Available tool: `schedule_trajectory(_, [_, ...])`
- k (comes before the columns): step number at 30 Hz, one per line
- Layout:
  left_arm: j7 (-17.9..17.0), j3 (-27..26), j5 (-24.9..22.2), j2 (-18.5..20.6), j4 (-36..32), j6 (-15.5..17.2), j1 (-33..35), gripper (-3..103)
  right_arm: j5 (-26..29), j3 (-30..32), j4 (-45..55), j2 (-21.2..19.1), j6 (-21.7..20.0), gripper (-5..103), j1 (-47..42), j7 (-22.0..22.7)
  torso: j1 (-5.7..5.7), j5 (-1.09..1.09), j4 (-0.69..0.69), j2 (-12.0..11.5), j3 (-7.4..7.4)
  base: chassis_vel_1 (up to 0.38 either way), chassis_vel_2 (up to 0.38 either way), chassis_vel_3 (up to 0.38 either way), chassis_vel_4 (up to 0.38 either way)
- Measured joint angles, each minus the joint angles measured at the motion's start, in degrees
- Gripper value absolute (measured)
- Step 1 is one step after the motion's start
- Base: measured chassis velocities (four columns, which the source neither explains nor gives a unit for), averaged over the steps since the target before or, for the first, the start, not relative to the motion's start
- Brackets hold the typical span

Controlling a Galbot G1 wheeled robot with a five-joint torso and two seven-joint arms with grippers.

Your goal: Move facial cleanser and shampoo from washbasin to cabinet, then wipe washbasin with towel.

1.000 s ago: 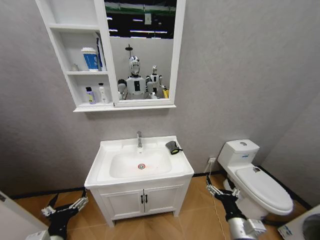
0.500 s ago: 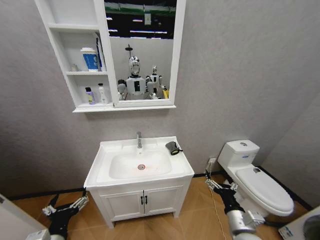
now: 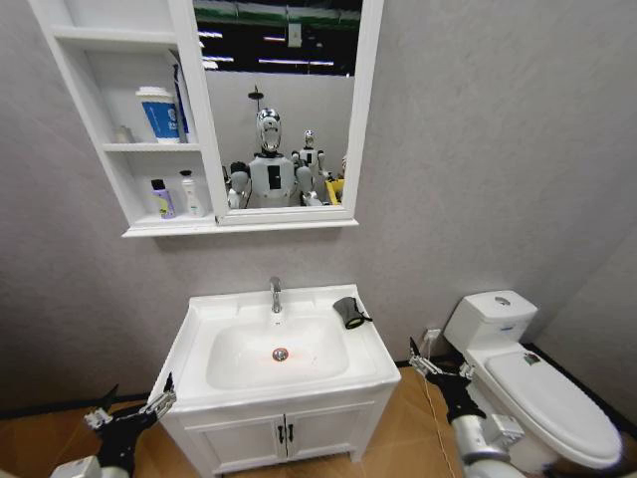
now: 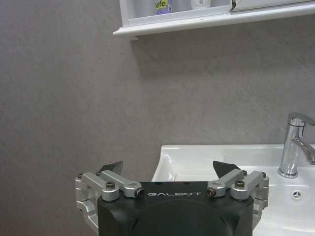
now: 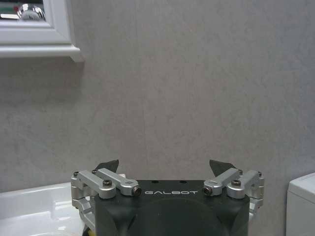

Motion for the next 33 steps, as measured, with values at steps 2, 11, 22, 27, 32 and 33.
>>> schedule_trajectory(2, [0.0, 0.0, 0.0, 0.0, 0.0, 0.0, 0.0, 100, 3.7, 0.4, -1.6, -4.5, -3.9, 100, 4.0, 1.2, -0.02, 0.05, 0.02, 0.0, -0.01, -0.017, 0.054, 0.021, 0.009])
schedule_trajectory(11, [-0.1, 0.0, 0.0, 0.0, 0.0, 0.0, 0.0, 100, 16.5, -6.1, -15.1, -12.7, -11.4, 100, 20.7, -1.0, -0.16, 0.02, -0.01, 0.1, -0.04, 0.038, -0.035, -0.034, 0.02])
schedule_trajectory(22, [0.0, 0.0, 0.0, 0.0, 0.0, 0.0, 0.0, 100, 18.2, -27.4, -34.2, -10.6, -14.4, 100, 45.8, -2.3, -0.08, 0.01, -0.01, 0.0, -0.02, 0.005, -0.003, -0.003, 0.006])
schedule_trajectory(27, [0.0, 0.0, 0.0, 0.0, 0.0, 0.0, 0.0, 100, 16.8, -34.5, -40.4, -7.6, -16.0, 100, 53.1, -1.1, -0.09, 0.0, 0.0, 0.0, -0.03, 0.0, 0.0, 0.0, 0.0])
schedule_trajectory(32, [0.0, 0.0, 0.0, 0.0, 0.0, 0.0, 0.0, 100, 15.3, -38.8, -45.5, -5.9, -16.5, 100, 57.9, -1.2, -0.09, -0.01, -0.01, 0.0, -0.03, 0.0, 0.0, 0.0, 0.0])
schedule_trajectory(33, [0.0, 0.0, 0.0, 0.0, 0.0, 0.0, 0.0, 100, 15.1, -39.9, -46.8, -5.5, -16.6, 100, 58.7, -1.4, -0.09, -0.01, -0.01, 0.0, -0.03, 0.0, 0.0, 0.0, 0.0])
